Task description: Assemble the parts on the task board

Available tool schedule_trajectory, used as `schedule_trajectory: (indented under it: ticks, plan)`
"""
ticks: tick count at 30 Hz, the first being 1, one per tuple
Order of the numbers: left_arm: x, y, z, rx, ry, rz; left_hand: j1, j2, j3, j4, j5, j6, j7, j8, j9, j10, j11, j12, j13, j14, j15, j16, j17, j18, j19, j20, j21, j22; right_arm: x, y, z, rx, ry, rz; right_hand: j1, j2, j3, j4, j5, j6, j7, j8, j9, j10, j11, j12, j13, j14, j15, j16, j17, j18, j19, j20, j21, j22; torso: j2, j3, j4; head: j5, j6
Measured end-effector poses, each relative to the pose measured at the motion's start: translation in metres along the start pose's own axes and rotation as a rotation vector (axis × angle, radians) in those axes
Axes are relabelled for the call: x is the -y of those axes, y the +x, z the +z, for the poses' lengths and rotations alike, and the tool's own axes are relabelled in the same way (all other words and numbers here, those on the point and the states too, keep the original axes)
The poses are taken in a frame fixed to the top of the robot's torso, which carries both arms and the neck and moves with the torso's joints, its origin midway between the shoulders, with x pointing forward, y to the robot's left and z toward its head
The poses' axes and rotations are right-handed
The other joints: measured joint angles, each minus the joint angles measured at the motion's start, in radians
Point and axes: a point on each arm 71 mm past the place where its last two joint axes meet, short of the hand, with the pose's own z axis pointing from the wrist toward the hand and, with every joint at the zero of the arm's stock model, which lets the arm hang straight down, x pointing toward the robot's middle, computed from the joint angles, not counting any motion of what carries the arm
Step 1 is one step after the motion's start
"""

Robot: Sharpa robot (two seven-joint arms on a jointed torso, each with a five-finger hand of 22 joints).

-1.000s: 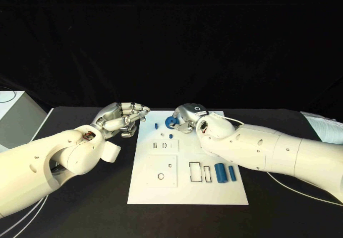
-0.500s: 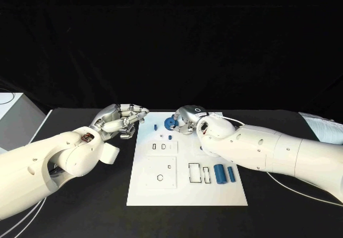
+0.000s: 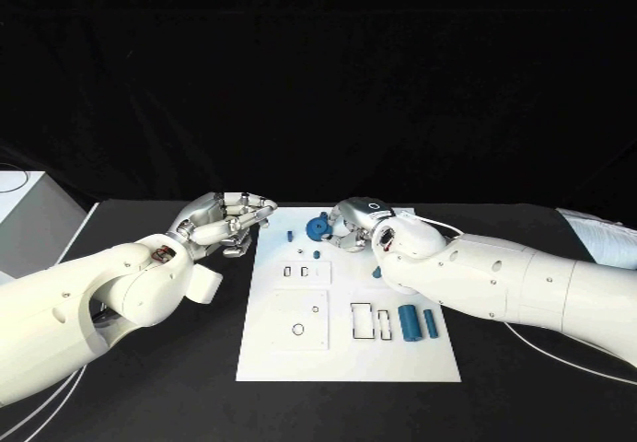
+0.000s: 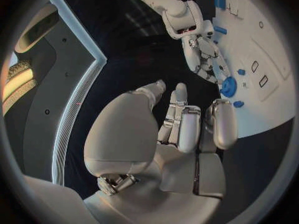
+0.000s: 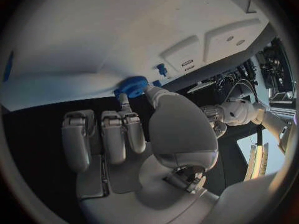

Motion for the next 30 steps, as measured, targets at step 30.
schedule_trajectory:
  ticks: [30]
  plan:
    - [-0.003,-0.003,-0.001,0.010,-0.007,0.003,0.000,0.000,0.003,-0.003,0.000,0.000,0.000,0.000,0.001,0.000,0.000,-0.004,-0.005,-0.008,0.003,-0.014,0.000,0.000,-0.018,0.000,-0.012,-0.027,0.018,-0.028,-0.028,0.109,0.000,0.087,0.017,-0.017,0.018,-0.018,0.004,0.009,0.003,-0.005,-0.001,0.000,0.000,0.000,0.001,0.000,0.000,0.000,0.000,0.000,0.000,0.000,0.004,0.000,-0.002,0.0016,-0.0026,-0.009,0.006]
